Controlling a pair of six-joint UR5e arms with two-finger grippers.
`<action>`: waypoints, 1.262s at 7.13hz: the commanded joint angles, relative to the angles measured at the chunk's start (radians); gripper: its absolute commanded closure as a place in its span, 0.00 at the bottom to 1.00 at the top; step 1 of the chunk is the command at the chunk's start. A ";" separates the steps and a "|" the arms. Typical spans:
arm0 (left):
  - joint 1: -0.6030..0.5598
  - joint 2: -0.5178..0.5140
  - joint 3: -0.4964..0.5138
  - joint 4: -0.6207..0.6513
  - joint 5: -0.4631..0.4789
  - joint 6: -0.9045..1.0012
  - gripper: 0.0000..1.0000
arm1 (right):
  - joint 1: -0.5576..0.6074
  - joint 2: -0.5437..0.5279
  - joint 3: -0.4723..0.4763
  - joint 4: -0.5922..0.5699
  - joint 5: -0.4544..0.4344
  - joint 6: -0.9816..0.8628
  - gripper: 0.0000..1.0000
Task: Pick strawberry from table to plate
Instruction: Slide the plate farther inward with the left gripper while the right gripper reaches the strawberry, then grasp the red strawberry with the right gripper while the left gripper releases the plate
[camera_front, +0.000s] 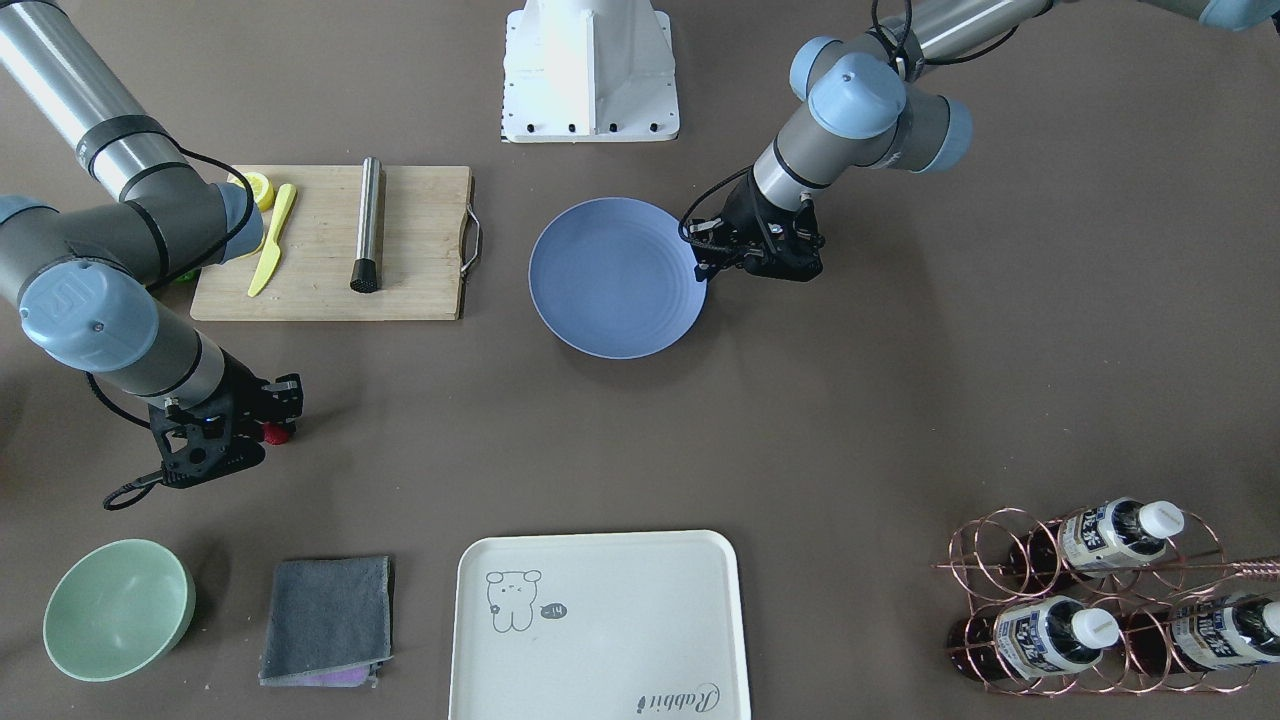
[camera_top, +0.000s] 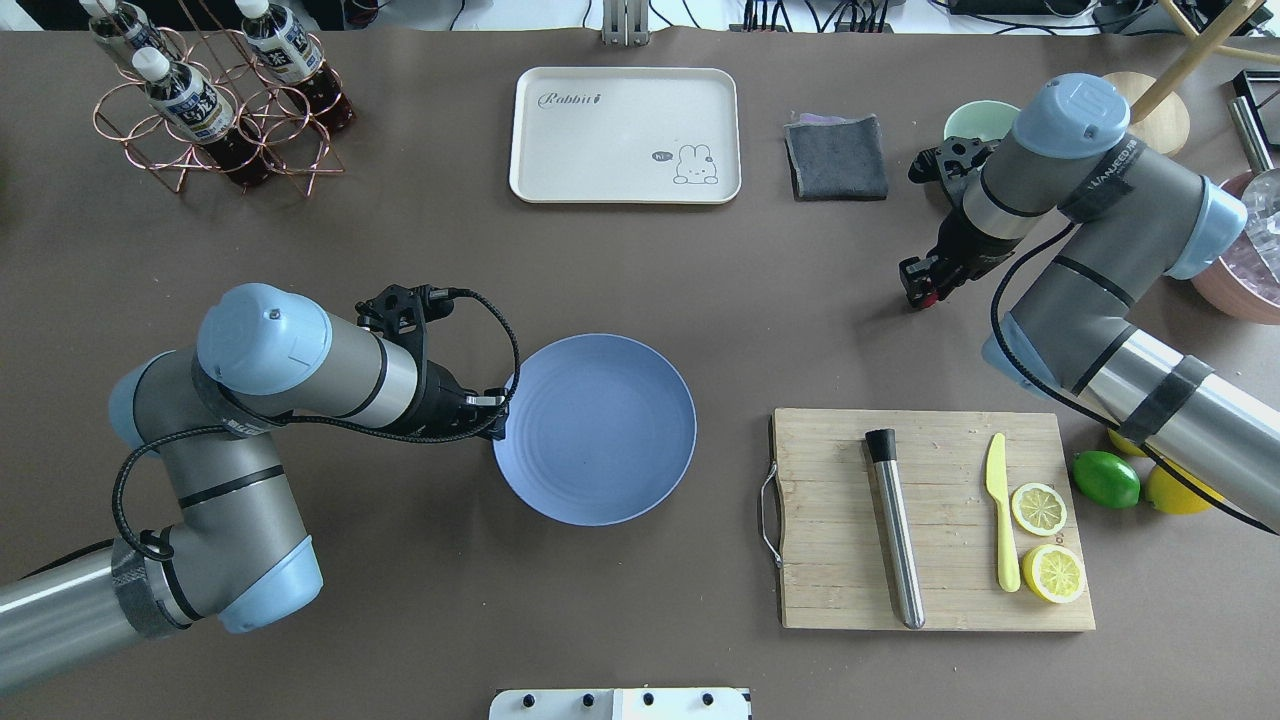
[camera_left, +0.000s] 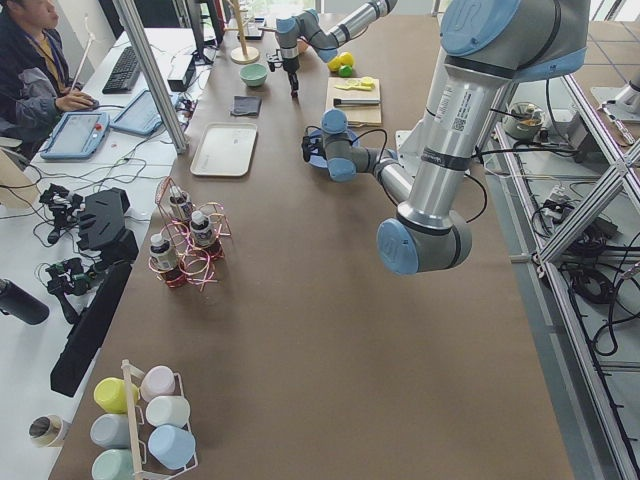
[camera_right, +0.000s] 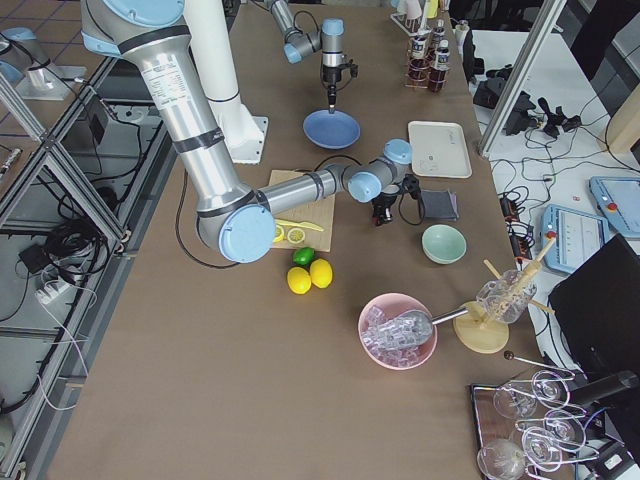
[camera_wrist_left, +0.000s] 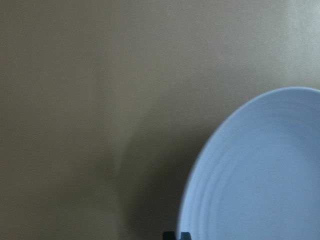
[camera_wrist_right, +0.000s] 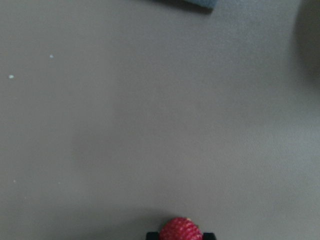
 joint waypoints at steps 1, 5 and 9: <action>0.000 0.000 -0.001 0.000 0.000 0.001 0.07 | 0.012 0.029 0.025 -0.011 0.013 0.004 1.00; -0.166 0.077 -0.025 0.000 -0.147 0.122 0.06 | -0.078 0.070 0.188 -0.025 0.042 0.304 1.00; -0.429 0.273 -0.010 0.000 -0.350 0.513 0.06 | -0.387 0.245 0.242 -0.125 -0.195 0.675 1.00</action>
